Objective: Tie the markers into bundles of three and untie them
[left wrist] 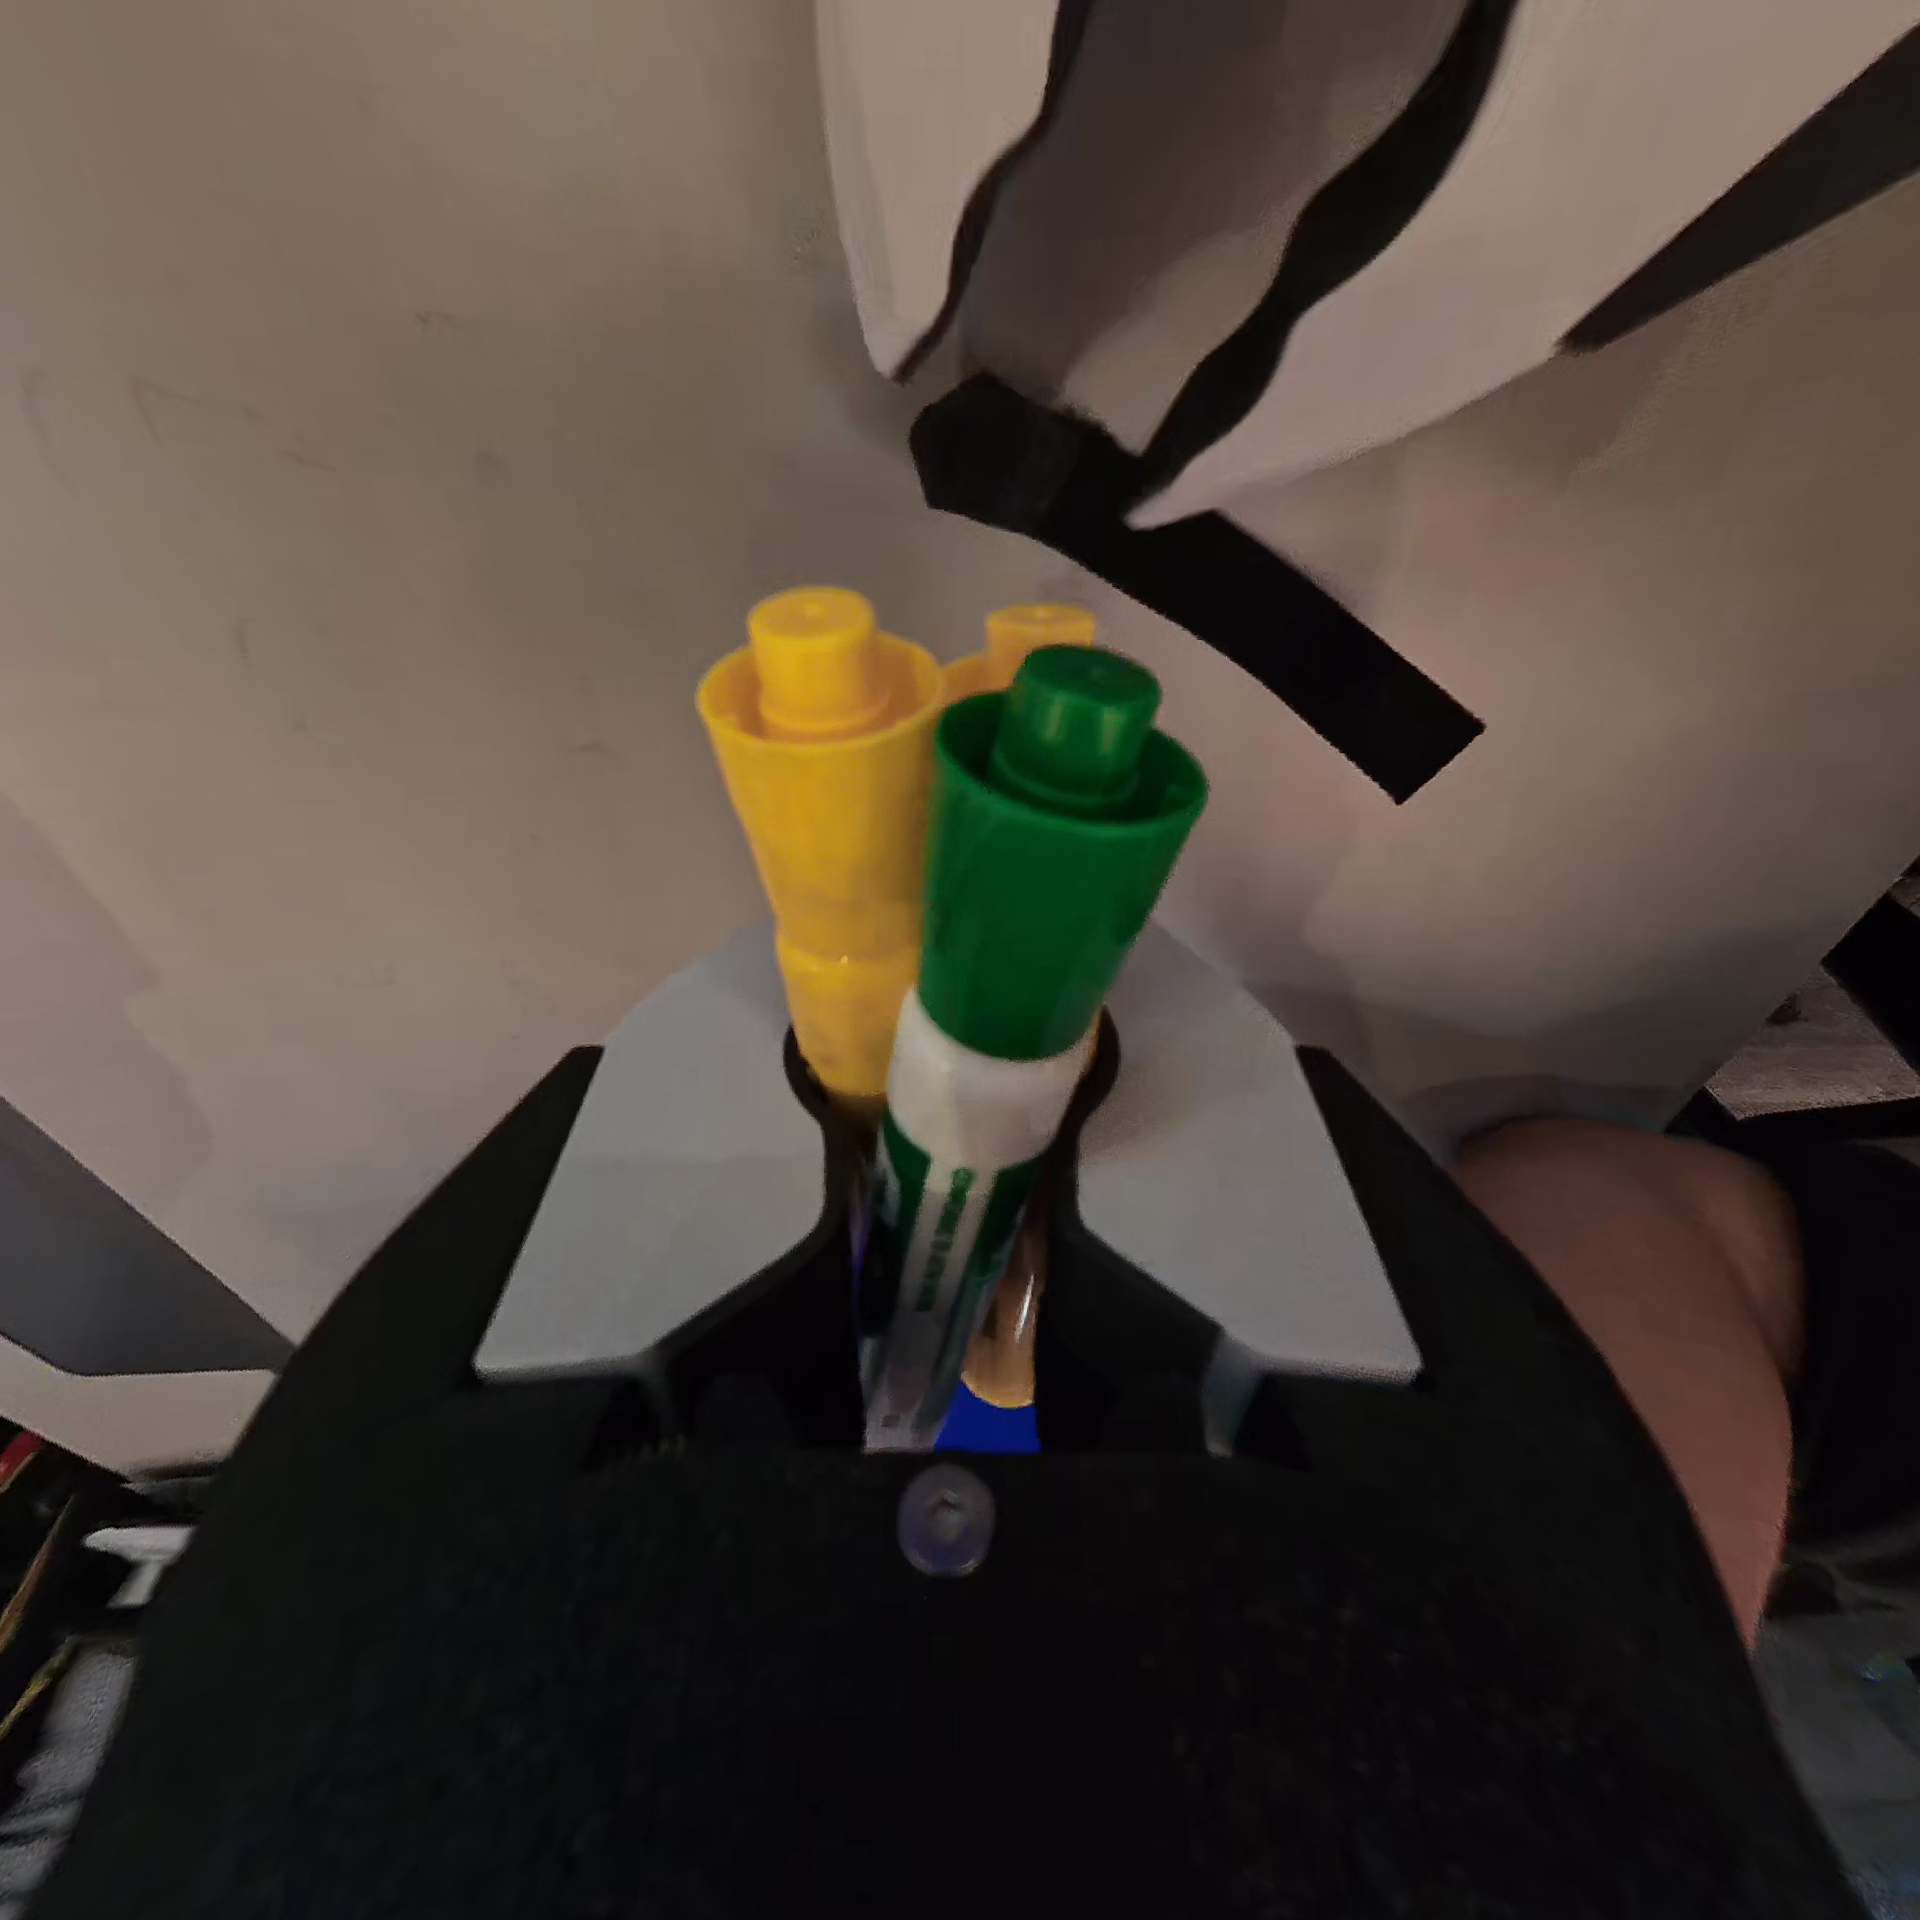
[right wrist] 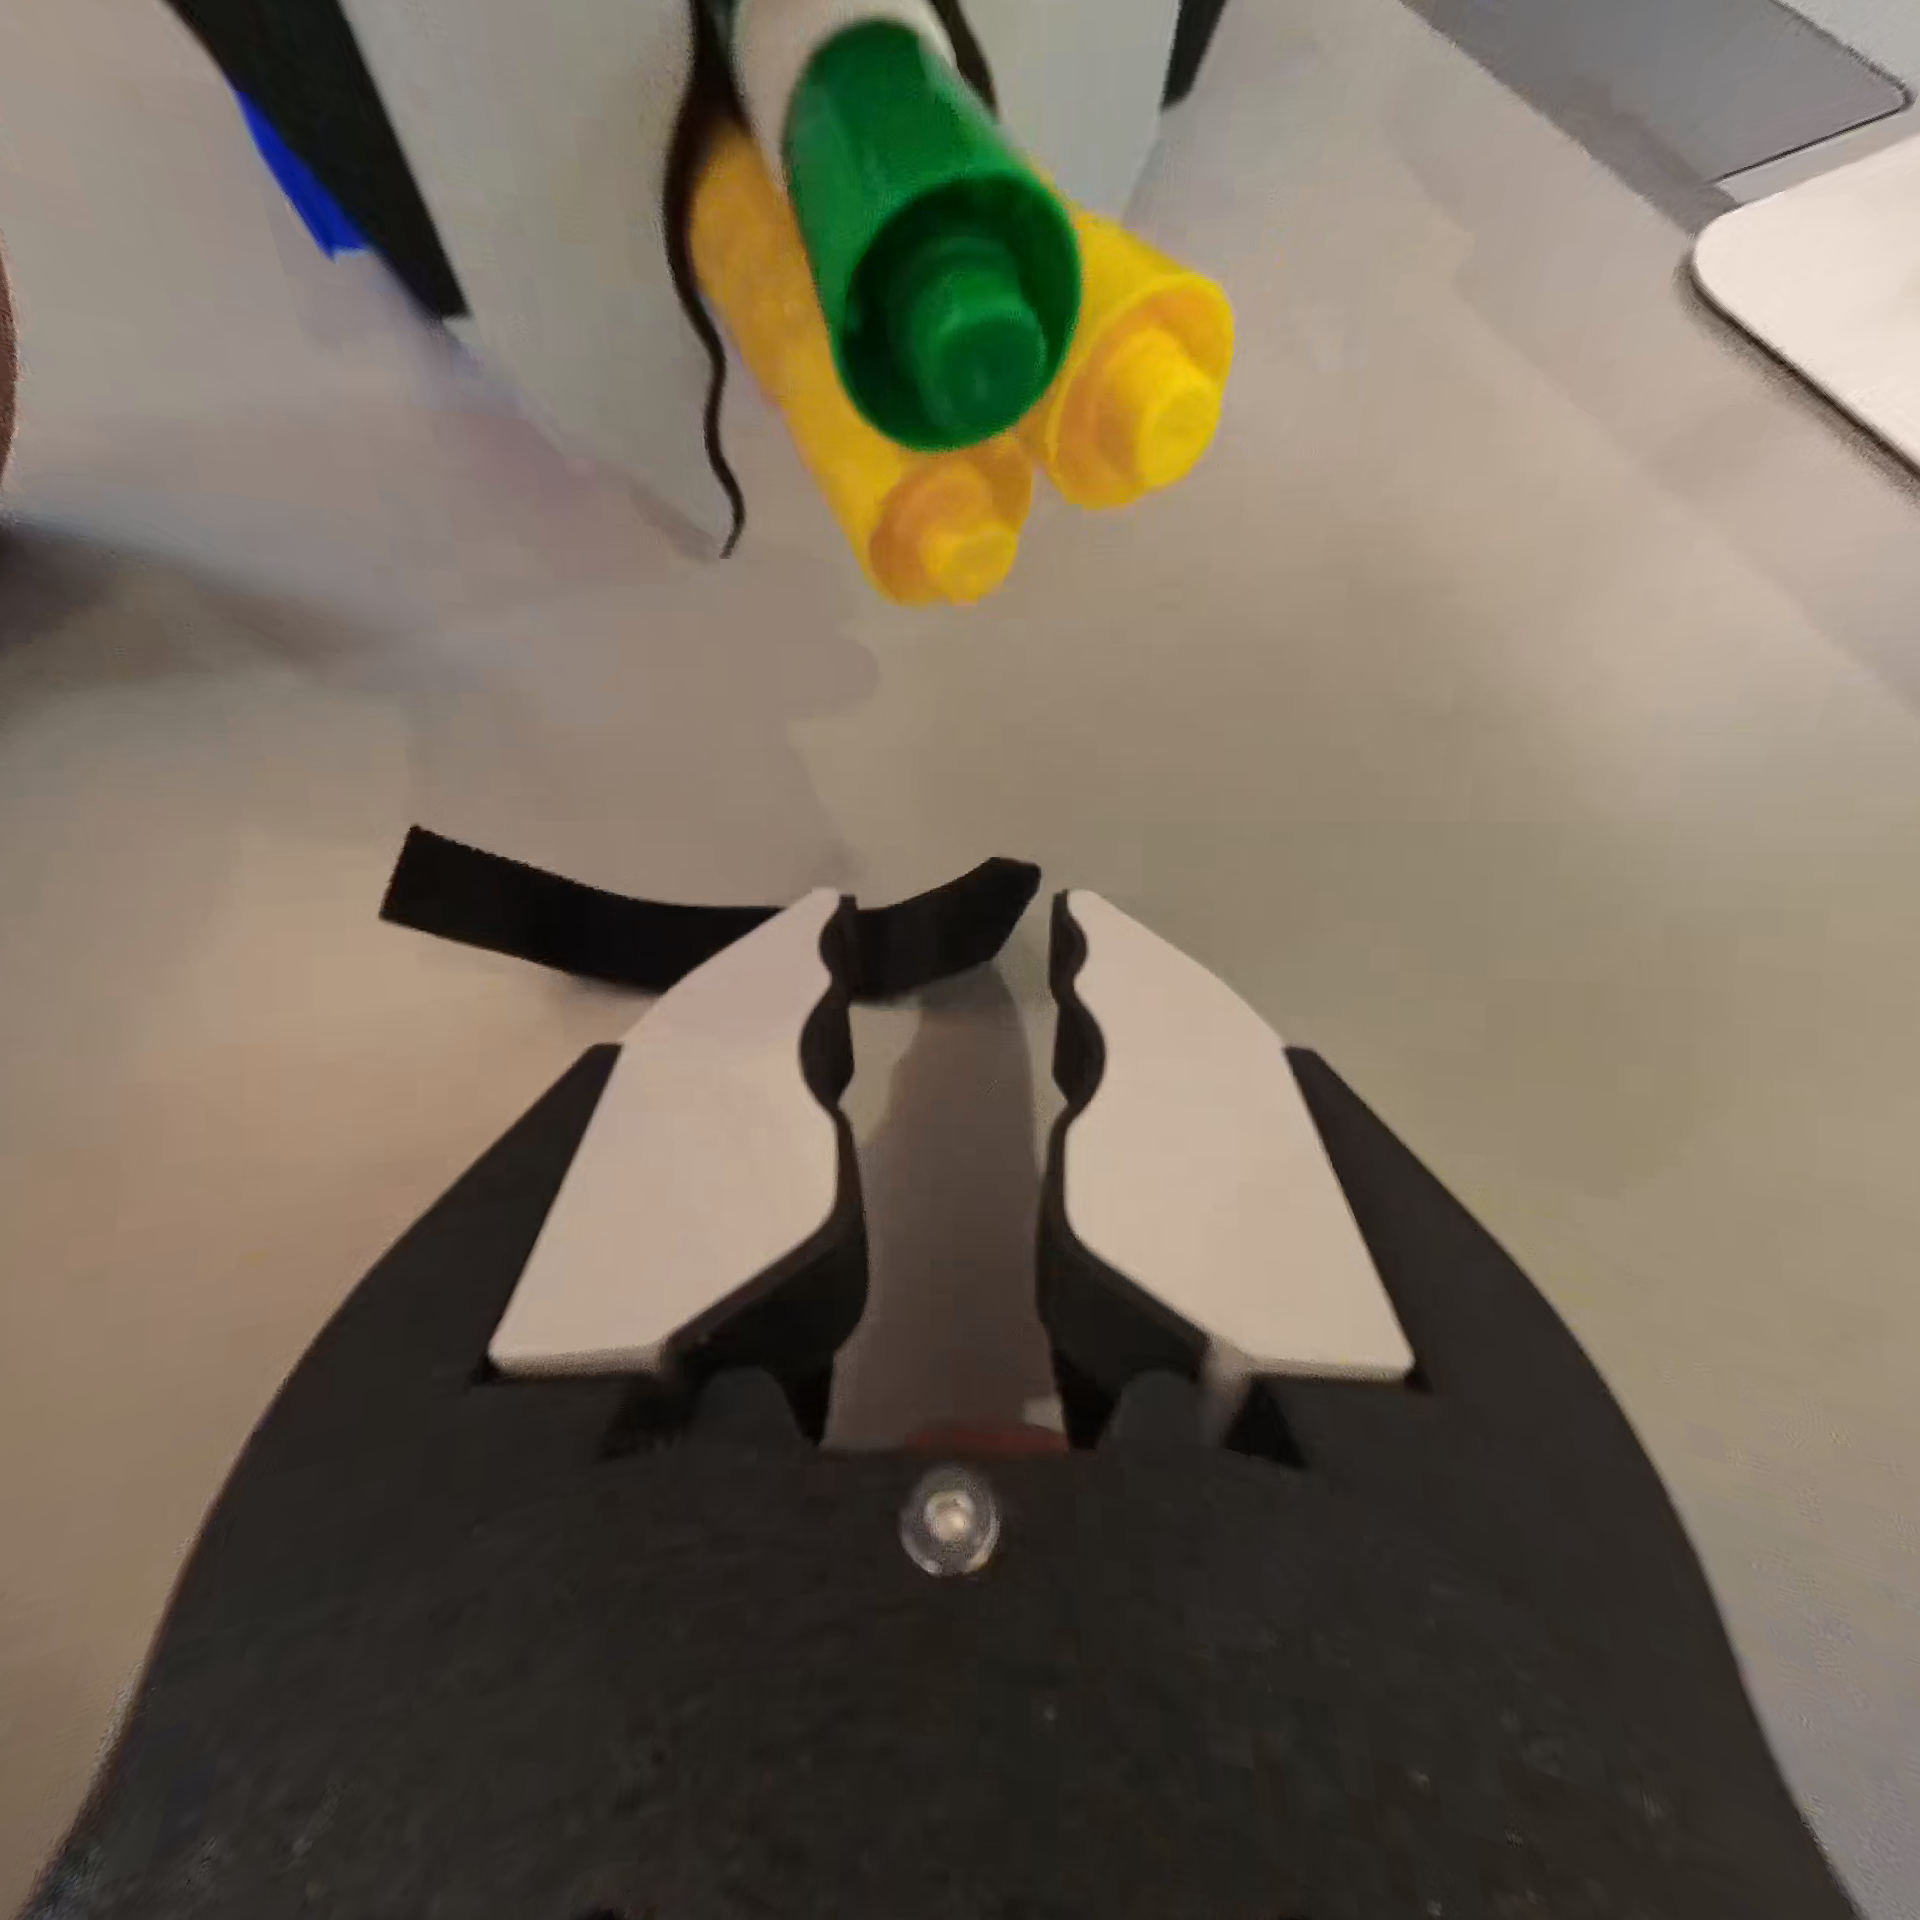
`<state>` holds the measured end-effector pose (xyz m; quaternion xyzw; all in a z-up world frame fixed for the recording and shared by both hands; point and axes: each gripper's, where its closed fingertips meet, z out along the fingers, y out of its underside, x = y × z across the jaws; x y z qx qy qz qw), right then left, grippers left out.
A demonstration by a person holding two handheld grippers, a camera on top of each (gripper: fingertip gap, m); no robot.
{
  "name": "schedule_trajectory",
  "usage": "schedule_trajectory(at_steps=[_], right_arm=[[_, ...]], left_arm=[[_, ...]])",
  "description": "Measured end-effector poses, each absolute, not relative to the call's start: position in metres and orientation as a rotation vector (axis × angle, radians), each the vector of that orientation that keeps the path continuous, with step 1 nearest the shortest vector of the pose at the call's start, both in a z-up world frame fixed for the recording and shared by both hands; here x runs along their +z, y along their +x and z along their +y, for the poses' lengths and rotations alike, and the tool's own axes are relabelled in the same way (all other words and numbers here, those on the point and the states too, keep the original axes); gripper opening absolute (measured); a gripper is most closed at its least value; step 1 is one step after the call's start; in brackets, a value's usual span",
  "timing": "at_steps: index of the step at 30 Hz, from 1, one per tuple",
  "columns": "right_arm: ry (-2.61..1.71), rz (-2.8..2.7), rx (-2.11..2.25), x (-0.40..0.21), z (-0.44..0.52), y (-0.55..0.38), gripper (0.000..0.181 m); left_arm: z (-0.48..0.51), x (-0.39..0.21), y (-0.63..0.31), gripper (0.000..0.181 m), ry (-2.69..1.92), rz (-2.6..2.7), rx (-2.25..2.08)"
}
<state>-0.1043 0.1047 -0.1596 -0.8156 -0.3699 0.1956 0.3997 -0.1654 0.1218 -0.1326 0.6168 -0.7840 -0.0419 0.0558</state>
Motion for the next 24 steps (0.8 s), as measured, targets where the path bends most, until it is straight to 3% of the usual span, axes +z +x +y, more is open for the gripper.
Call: schedule_trajectory(at_steps=[3,5,10,18,24], right_arm=[[-2.095,-0.931,0.476,-0.167,0.111,-0.104,0.024],[-2.053,-0.948,0.444,-0.164,0.107,-0.103,0.002],[-1.808,-0.988,0.123,-0.138,0.098,-0.087,0.001],[-1.358,-0.952,-0.694,-0.048,0.108,-0.047,0.001],[-1.099,-1.091,-0.865,-0.031,0.094,-0.092,0.001]], left_arm=[[0.129,-0.133,-0.172,0.041,1.898,-2.356,-0.155],[0.13,-0.131,-0.172,0.041,1.902,-2.36,-0.117],[0.129,-0.131,-0.171,0.041,1.896,-2.366,-0.099],[0.11,-0.134,-0.155,0.041,1.798,-2.414,0.013],[0.104,-0.139,-0.152,0.04,1.773,-2.394,0.036]])
